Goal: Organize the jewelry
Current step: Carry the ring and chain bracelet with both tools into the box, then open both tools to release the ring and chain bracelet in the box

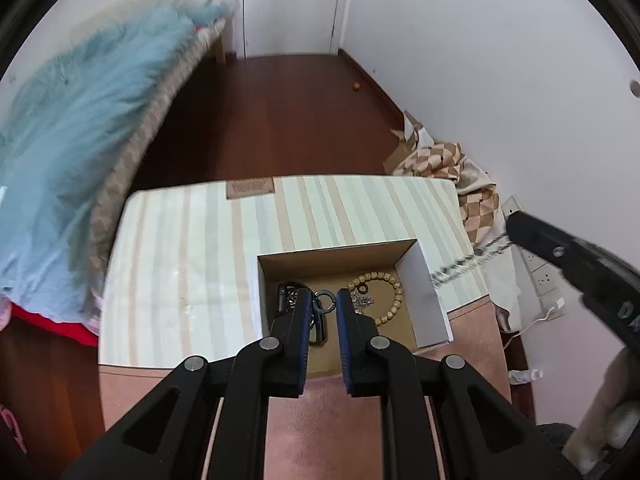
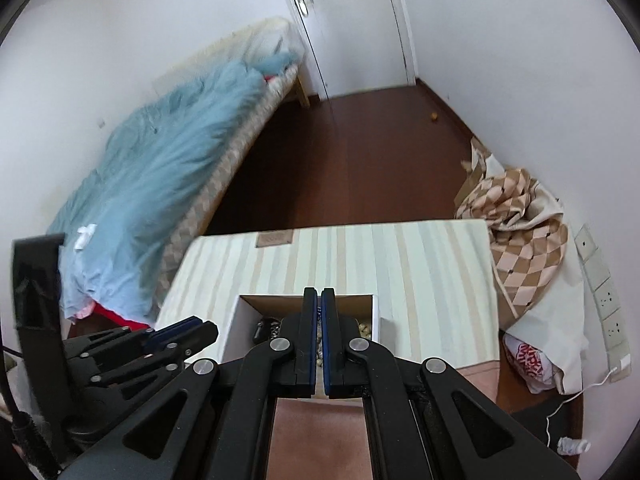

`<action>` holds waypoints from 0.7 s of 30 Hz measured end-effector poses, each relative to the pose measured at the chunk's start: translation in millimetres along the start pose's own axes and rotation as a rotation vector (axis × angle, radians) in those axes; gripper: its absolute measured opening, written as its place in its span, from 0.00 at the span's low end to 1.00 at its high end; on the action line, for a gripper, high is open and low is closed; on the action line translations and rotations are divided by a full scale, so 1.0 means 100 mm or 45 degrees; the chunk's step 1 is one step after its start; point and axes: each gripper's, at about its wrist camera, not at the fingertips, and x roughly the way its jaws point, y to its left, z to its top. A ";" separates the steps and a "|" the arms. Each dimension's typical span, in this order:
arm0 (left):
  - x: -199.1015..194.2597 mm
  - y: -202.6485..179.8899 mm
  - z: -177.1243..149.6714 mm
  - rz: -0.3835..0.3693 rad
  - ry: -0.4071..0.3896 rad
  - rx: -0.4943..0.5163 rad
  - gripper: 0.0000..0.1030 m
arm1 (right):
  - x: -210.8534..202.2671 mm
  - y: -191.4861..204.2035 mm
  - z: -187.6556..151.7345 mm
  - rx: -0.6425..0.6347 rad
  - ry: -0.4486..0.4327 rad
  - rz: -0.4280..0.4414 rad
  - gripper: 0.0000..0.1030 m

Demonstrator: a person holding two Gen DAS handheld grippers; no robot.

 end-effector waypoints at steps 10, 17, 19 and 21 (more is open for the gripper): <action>0.55 0.10 0.16 -0.011 0.192 -0.040 0.11 | 0.79 -0.13 0.06 -0.002 0.243 -0.041 0.02; 0.53 0.20 0.21 0.037 0.184 -0.080 0.31 | 1.01 -0.22 -0.03 0.065 0.414 -0.005 0.03; 0.47 0.24 0.22 0.062 0.161 -0.094 0.56 | 0.99 -0.22 -0.04 0.069 0.413 -0.007 0.03; 0.38 0.28 0.22 0.073 0.133 -0.115 0.63 | 0.94 -0.23 -0.04 0.076 0.408 -0.017 0.07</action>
